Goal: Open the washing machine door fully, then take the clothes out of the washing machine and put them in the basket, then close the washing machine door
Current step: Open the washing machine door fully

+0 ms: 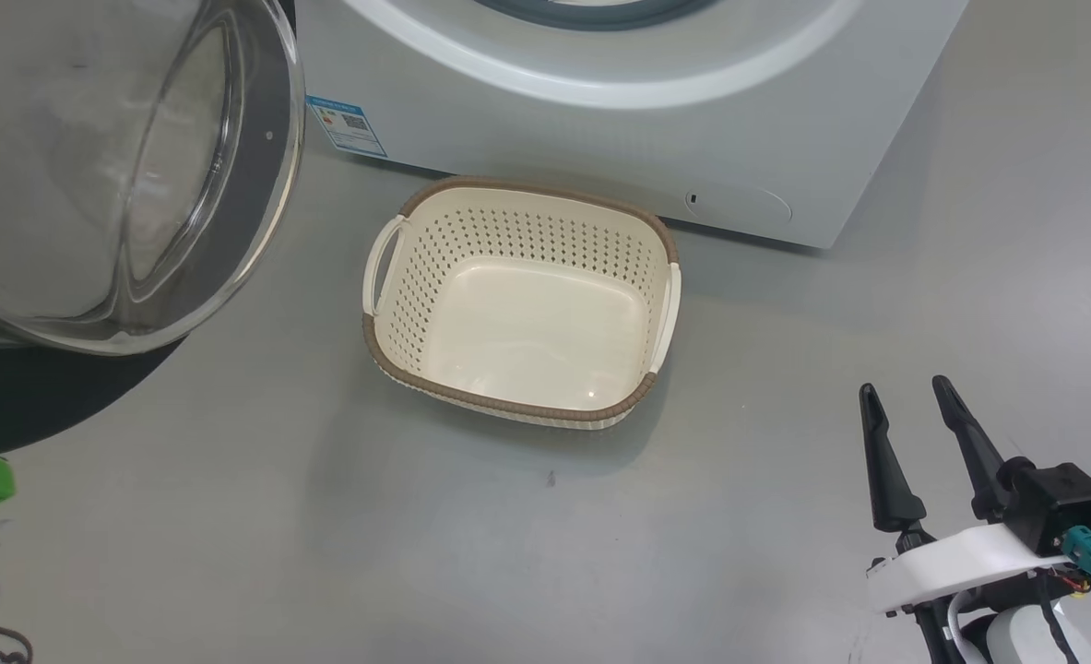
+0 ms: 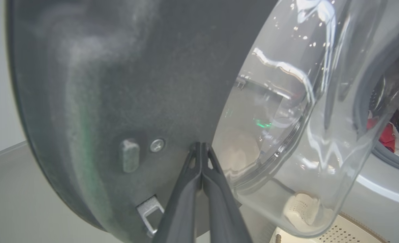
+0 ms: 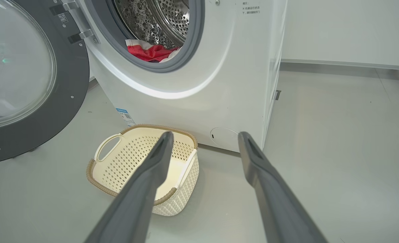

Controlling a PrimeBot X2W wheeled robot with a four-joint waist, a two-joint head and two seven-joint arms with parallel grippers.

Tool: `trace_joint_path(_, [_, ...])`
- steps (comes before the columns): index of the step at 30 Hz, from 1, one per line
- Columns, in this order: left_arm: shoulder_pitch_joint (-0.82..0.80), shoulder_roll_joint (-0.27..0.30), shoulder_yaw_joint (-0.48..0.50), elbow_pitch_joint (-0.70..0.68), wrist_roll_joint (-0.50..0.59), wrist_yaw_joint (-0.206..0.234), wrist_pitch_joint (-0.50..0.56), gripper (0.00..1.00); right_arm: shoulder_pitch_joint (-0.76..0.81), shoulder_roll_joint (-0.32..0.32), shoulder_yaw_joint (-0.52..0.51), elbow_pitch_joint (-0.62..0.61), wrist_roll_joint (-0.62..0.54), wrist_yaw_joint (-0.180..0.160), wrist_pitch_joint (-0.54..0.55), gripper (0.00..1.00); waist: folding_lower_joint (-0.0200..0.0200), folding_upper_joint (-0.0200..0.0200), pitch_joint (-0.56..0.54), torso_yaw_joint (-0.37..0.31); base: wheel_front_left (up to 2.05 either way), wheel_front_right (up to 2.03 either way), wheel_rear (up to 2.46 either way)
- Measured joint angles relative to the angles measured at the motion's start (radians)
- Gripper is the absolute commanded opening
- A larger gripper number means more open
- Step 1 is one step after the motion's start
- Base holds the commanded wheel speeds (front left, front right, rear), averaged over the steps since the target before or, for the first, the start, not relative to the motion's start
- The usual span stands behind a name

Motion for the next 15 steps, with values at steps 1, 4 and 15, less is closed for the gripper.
trace_joint_path(1, [-0.005,0.006,0.006,0.010,-0.002,0.000,0.000,0.00,-0.003,-0.002,0.000,-0.002,0.000,0.000,0.000,1.00,0.0000,0.0000,0.005,-0.001,0.00,0.00,0.00])
trace_joint_path(4, [-0.021,0.022,0.028,0.037,-0.008,0.000,-0.004,0.00,-0.007,-0.004,0.000,-0.006,-0.001,0.000,0.009,1.00,0.0000,0.0000,0.018,-0.005,0.00,0.00,0.00])
trace_joint_path(15, [-0.084,0.046,0.052,0.122,-0.020,-0.001,-0.030,0.00,-0.019,-0.005,0.000,-0.011,-0.009,-0.008,0.016,1.00,0.0000,0.0000,0.053,-0.013,0.00,0.00,0.00])
